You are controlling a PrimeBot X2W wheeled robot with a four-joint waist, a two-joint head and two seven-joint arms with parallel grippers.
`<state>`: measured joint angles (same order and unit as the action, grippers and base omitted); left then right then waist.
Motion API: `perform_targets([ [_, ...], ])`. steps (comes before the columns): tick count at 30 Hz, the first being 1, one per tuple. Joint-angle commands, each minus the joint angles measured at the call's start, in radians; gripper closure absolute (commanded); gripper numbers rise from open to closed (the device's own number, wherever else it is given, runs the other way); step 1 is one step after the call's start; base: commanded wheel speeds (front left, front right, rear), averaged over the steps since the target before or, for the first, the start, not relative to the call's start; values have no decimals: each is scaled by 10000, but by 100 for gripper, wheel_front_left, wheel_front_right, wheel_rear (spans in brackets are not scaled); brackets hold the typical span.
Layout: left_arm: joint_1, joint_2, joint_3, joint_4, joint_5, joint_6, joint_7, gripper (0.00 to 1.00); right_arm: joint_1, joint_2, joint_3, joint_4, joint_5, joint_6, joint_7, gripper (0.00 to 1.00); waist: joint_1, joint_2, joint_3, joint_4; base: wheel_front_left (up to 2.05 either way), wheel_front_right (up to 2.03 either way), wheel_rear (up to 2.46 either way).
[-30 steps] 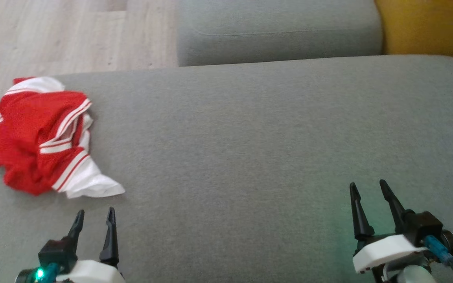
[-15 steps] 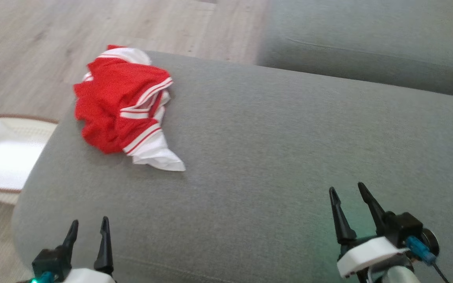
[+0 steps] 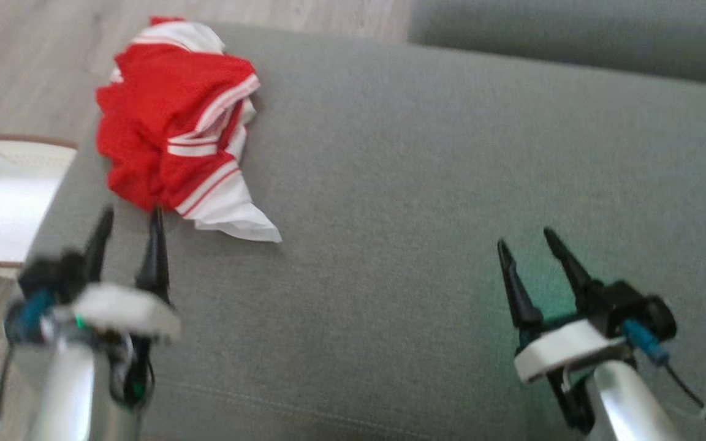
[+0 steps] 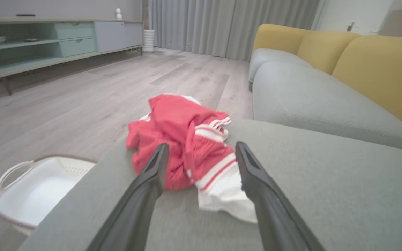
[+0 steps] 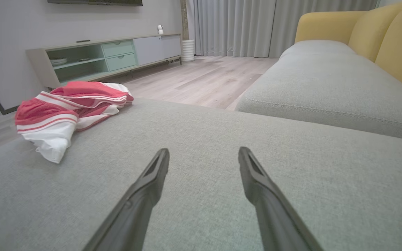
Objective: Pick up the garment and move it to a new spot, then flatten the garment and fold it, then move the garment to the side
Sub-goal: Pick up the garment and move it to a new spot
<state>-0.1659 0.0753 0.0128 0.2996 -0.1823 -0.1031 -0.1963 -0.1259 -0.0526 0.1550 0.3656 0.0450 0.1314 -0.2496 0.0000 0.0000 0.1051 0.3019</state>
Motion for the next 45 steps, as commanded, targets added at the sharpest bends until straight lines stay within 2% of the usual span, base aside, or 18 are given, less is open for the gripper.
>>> perform_targets([
  [1, -1086, 470, 267, -122, -8, -43, 241, 0, -607, -242, 268, -385, -80, -7, -122, 0, 0, 0, 929, -483, 0, 0, 0],
  [10, -4060, 1088, 478, 1459, -212, 77, 1462, 0, -1184, -608, 524, -540, -162, -7, -122, 0, 0, 0, 2049, -948, 0, 0, 0],
  [19, -6576, 1739, 341, 4122, -80, 194, 2552, 0, -1432, -994, 925, -850, -186, -7, -122, 0, 0, 0, 2912, -1374, 0, 0, 0],
  [25, -7353, 2206, -85, 5784, 537, 652, 2933, 0, -1403, -1080, 851, -1005, -181, -7, -122, 0, 0, 0, 3167, -1585, 0, 0, 0],
  [26, -7413, 2270, -171, 6029, 634, 691, 2926, 4, -1381, -1072, 834, -1017, -177, -7, -122, 0, 0, 0, 3155, -1614, 0, 0, 0],
  [27, -7455, 2307, -249, 6267, 710, 717, 2907, 36, -1351, -1063, 828, -1027, -171, -7, -122, 0, 0, 0, 3128, -1642, 0, 0, 0],
  [28, -7491, 2338, -310, 6491, 773, 765, 2882, 57, -1315, -1054, 829, -1032, -164, -7, -122, 0, 0, 0, 3095, -1667, 0, 0, 0],
  [29, -7526, 2372, -408, 6688, 868, 801, 2854, 88, -1281, -1047, 829, -1036, -159, -7, -122, 0, 0, 0, 3059, -1686, 0, 0, 0],
  [30, -7563, 2382, -445, 6864, 892, 825, 2806, 100, -1251, -1040, 823, -1034, -153, -7, -122, 0, 0, 0, 3015, -1699, 0, 0, 0],
  [37, -7967, 2583, -366, 7337, 676, 701, 1981, 100, -1057, -836, 685, -958, -20, -7, -122, 0, 0, 0, 2316, -1702, 0, 0, 0],
  [41, -8232, 2693, -390, 7063, 554, 441, 1566, 100, -772, -649, 573, -876, 125, -7, -122, 0, 0, 0, 1639, -1664, 0, 0, 0],
  [45, -8369, 2653, -682, 6434, 486, 53, 1649, 100, -347, -427, 409, -791, 269, -7, -122, 0, 0, 0, 927, -1632, 0, 0, 0],
])
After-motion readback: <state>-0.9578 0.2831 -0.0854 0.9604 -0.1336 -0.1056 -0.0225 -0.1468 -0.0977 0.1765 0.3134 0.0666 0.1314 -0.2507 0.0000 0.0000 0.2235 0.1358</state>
